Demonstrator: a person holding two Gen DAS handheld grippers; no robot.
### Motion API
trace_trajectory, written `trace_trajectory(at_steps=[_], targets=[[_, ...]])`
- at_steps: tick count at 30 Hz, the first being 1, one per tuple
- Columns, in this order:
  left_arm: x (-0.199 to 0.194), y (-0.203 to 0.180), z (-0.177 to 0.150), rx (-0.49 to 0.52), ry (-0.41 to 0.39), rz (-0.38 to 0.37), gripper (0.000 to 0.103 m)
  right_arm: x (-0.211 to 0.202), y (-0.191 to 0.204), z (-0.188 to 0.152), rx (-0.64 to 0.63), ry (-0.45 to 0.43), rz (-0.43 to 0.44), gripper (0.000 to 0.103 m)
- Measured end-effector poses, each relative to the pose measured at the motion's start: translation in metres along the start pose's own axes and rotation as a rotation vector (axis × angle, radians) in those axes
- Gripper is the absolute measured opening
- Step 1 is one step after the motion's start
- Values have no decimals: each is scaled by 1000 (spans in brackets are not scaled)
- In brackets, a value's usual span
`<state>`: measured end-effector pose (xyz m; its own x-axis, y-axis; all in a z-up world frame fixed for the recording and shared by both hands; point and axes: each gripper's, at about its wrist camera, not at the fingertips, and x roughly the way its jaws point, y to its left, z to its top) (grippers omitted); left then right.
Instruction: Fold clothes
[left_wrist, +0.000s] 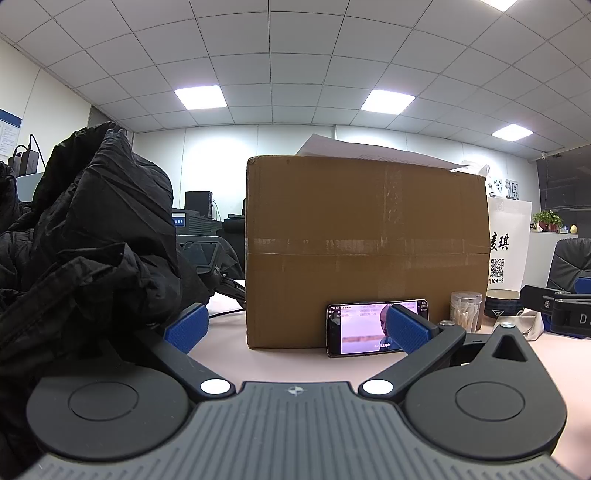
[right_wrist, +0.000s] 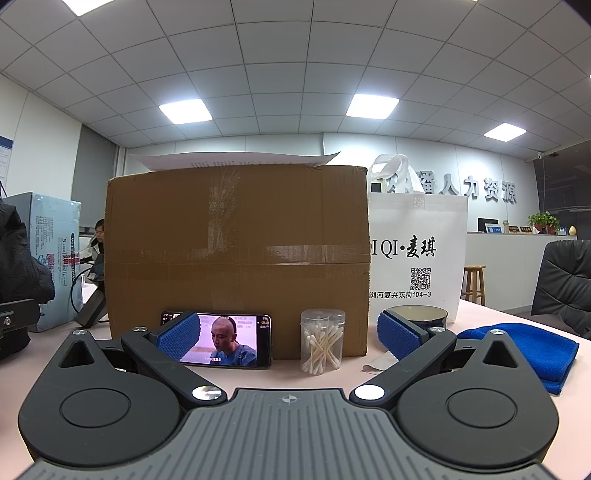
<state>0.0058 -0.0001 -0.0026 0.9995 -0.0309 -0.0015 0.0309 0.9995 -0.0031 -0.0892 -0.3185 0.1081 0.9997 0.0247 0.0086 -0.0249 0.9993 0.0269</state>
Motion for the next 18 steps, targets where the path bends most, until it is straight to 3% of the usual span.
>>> trace_trajectory(at_steps=[13, 16, 18], targets=[[0, -1, 1, 0, 24, -20, 103, 4, 0, 0, 6, 23, 13, 103], [4, -4, 2, 11, 56, 27, 103, 5, 4, 1, -14, 39, 3, 103], [13, -11, 5, 54, 168, 91, 103, 6, 11, 5, -23, 70, -2, 103]])
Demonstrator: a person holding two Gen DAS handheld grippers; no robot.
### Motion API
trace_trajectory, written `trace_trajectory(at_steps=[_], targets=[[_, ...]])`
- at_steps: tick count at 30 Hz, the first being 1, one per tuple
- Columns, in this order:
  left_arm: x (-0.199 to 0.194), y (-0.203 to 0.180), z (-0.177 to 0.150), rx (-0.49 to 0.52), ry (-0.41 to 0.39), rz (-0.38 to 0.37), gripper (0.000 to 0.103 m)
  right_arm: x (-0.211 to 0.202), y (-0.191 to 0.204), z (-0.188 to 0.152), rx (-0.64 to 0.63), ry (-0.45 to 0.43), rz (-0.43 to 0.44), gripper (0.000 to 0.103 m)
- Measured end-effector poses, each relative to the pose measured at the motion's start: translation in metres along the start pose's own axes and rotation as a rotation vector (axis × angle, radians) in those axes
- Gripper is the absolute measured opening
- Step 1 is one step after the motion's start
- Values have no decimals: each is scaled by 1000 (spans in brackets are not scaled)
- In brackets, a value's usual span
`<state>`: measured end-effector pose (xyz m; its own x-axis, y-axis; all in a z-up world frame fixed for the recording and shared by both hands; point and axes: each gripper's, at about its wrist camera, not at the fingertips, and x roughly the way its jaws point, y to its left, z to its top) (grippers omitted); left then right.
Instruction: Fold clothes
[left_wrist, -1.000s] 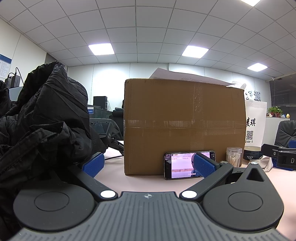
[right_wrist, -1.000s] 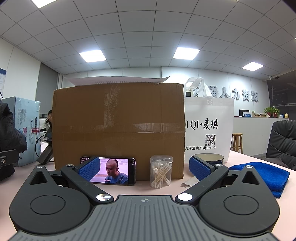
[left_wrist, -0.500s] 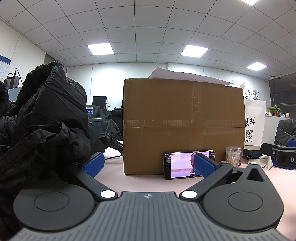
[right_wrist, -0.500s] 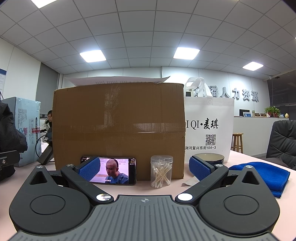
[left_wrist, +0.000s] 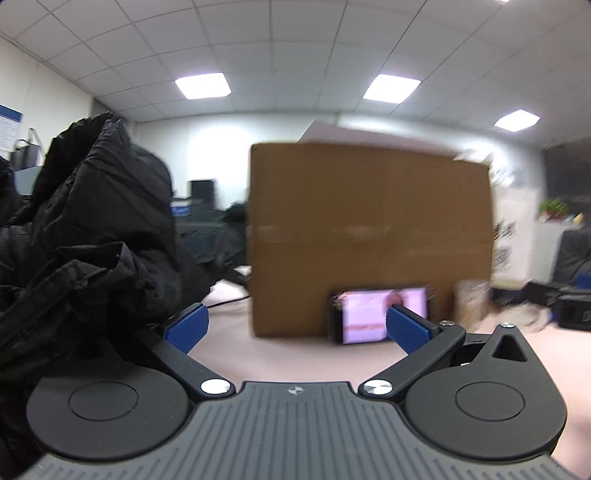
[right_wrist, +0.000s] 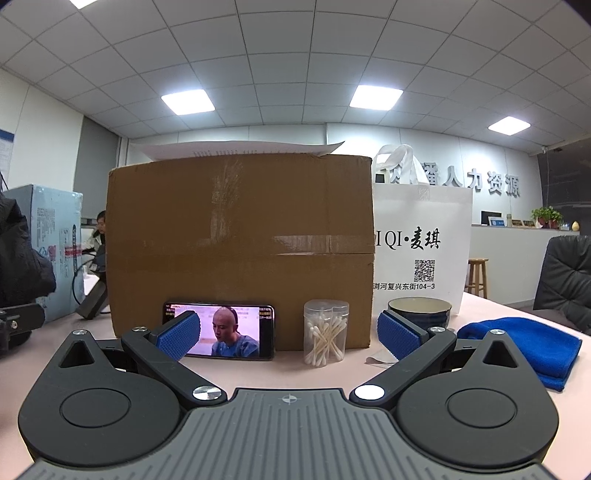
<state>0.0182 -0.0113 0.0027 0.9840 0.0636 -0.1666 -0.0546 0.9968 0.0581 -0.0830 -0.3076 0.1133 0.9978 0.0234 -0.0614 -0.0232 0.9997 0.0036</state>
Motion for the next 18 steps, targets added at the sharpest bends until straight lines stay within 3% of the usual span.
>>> trace_trajectory(at_steps=[3, 10, 16, 17, 18], targets=[[-4, 4, 11, -40, 86, -12, 103, 0, 9, 14, 23, 66, 47, 103], [-21, 17, 52, -96, 210, 7, 103, -13, 49, 75, 1, 116, 201, 103], [-69, 61, 90, -225, 278, -123, 103, -17, 92, 134, 45, 193, 409, 103], [-80, 76, 96, -256, 278, -133, 103, -17, 98, 140, 43, 200, 431, 103], [-92, 93, 104, -274, 274, -97, 103, -17, 110, 151, 38, 201, 461, 103]])
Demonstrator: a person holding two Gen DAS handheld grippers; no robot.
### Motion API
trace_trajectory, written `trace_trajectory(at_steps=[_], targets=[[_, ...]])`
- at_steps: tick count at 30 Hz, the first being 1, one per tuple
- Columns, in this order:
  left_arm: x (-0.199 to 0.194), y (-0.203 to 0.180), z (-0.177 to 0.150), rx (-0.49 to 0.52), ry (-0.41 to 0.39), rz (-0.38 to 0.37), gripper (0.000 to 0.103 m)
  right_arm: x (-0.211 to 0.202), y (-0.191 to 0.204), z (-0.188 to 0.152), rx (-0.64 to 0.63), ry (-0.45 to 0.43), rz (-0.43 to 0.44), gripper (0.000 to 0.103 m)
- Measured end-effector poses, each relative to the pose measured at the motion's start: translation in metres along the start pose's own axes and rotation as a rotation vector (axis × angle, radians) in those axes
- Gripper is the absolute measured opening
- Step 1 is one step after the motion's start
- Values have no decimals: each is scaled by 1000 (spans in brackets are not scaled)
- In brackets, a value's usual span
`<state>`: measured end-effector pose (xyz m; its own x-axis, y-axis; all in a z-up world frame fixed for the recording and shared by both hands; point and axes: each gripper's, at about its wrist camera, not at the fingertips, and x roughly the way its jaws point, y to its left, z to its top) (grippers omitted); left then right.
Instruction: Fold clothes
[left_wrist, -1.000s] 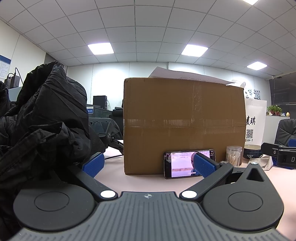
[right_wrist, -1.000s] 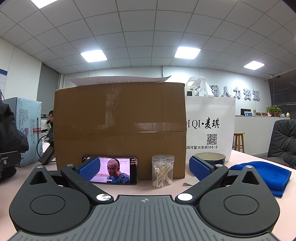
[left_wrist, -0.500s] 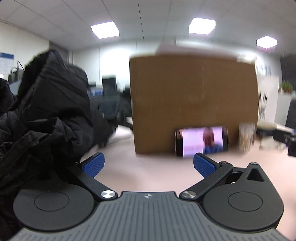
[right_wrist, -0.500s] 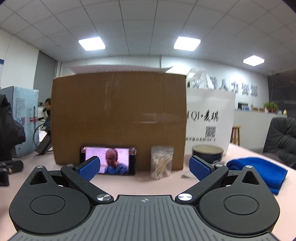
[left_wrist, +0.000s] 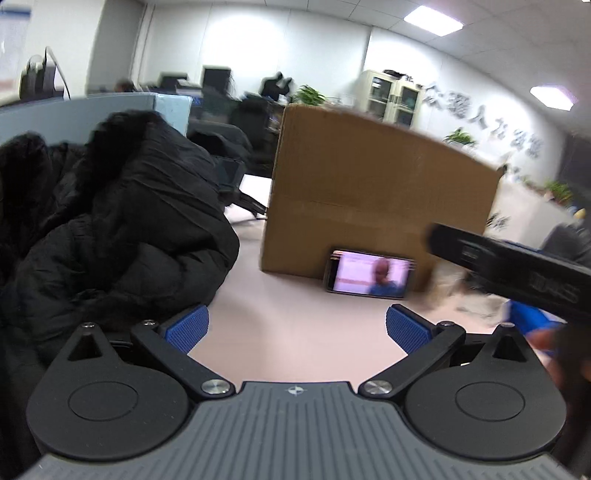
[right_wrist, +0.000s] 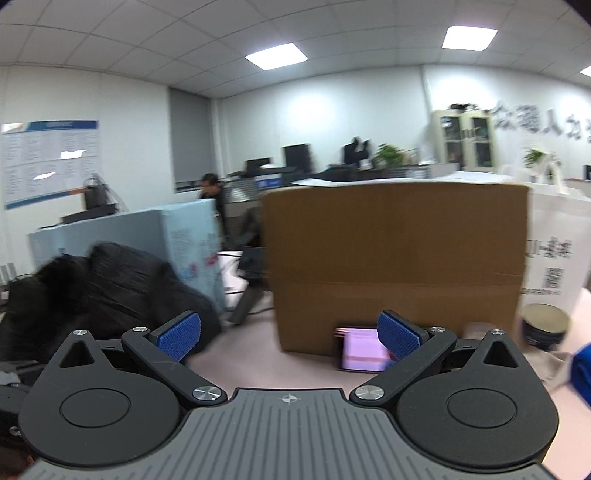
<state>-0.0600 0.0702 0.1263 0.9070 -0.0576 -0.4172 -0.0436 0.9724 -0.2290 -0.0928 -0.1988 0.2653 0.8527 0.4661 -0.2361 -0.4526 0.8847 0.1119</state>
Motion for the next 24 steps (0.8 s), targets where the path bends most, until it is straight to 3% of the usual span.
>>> trace_trajectory(at_steps=[5, 8, 9, 14, 17, 22, 24], targets=[[-61, 50, 26, -52, -105, 115, 103, 26, 49, 37, -20, 15, 125, 103], [-85, 84, 31, -77, -127, 232, 102, 52, 75, 47, -29, 65, 186, 103], [-96, 105, 31, -117, -139, 261, 95, 59, 79, 51, -34, 81, 201, 103], [-121, 171, 29, -274, -149, 370, 94, 104, 127, 61, -202, 138, 252, 103], [-124, 204, 33, -355, -141, 402, 103, 138, 153, 59, -336, 158, 271, 103], [-92, 237, 51, -381, -91, 448, 103, 186, 188, 45, -641, 222, 299, 103], [-71, 261, 54, -427, -50, 413, 103, 205, 191, 38, -683, 266, 276, 103]])
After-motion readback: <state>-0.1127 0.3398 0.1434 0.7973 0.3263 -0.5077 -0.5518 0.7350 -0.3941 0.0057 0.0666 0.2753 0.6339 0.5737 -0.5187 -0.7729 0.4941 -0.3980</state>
